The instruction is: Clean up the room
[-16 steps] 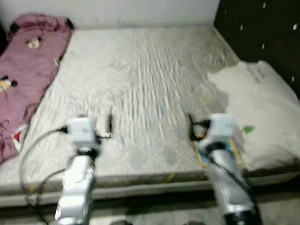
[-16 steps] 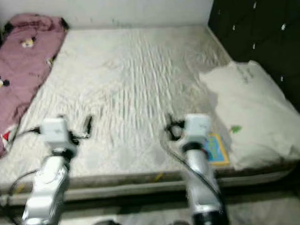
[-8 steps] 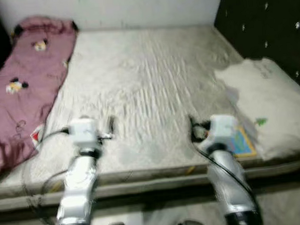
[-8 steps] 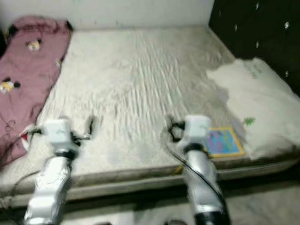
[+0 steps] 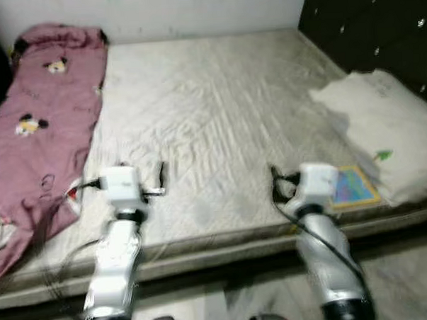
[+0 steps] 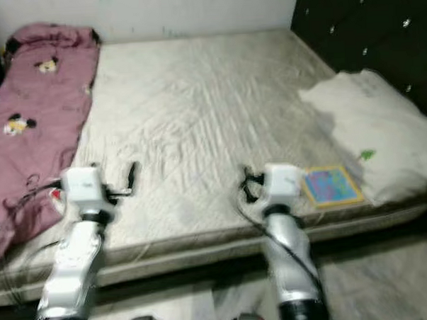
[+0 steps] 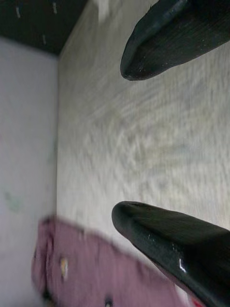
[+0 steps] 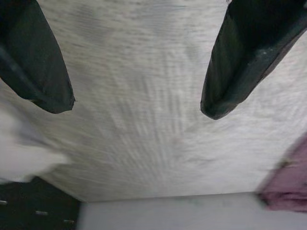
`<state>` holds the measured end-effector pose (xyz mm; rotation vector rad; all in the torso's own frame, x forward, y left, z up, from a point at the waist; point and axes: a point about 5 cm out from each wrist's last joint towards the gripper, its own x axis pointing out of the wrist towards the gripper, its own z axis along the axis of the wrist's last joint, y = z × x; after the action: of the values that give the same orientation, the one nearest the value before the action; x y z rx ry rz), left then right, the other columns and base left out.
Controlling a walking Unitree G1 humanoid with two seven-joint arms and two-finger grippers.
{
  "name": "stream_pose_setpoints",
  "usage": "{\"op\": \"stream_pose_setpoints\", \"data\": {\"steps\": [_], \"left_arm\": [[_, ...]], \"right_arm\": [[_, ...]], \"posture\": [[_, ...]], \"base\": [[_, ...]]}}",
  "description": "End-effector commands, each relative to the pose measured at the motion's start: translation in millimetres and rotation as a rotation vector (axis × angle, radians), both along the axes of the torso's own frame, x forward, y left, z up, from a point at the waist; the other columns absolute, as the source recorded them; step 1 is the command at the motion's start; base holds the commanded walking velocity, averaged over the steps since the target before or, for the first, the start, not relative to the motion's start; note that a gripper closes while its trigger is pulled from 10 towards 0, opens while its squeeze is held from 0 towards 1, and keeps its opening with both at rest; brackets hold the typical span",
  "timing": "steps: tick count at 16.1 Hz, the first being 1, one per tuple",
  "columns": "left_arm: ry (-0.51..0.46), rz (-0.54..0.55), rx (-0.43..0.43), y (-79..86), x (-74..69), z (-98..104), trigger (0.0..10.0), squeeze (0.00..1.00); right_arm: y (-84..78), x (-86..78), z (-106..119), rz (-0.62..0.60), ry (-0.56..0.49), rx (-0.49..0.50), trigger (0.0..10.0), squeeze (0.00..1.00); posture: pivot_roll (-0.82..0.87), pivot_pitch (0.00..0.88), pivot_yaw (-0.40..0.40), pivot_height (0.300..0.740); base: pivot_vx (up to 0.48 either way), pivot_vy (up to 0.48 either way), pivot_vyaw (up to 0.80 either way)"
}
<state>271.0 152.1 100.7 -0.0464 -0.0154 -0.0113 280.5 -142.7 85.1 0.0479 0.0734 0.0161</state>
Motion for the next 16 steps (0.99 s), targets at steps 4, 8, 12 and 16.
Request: {"op": "stream_pose_setpoints", "data": {"steps": [4, 8, 12, 16], "left_arm": [[-0.026, -0.034, -0.018, -7.6, 0.5, 4.1, 10.0, 0.0], [-0.024, -0.034, -0.02, -7.1, -0.1, 3.9, 10.0, 0.0], [-0.02, -0.037, -0.018, -7.1, -0.5, 3.5, 10.0, 0.0], [-0.014, -0.034, -0.017, -6.9, -0.3, 2.8, 10.0, 0.0]], "right_arm": [[-7.7, 1.8, 3.4, -0.022, -0.01, -0.012, 10.0, 0.0], [-7.3, 1.5, 3.2, -0.022, -0.009, -0.011, 10.0, 0.0], [-7.5, 1.2, 3.0, -0.024, -0.007, -0.012, 10.0, 0.0], [-7.5, 1.4, 3.0, -0.023, -0.006, -0.014, 10.0, 0.0]], "posture": [[0.01, 0.037, 0.015, 0.74], [0.01, 0.041, 0.016, 0.74], [0.01, 0.045, 0.016, 0.74], [0.01, 0.046, 0.015, 0.74]], "base": [[0.065, 0.0, 0.0], [0.276, 0.0, 0.0], [0.281, 0.0, 0.0], [0.269, 0.0, 0.0]]}}
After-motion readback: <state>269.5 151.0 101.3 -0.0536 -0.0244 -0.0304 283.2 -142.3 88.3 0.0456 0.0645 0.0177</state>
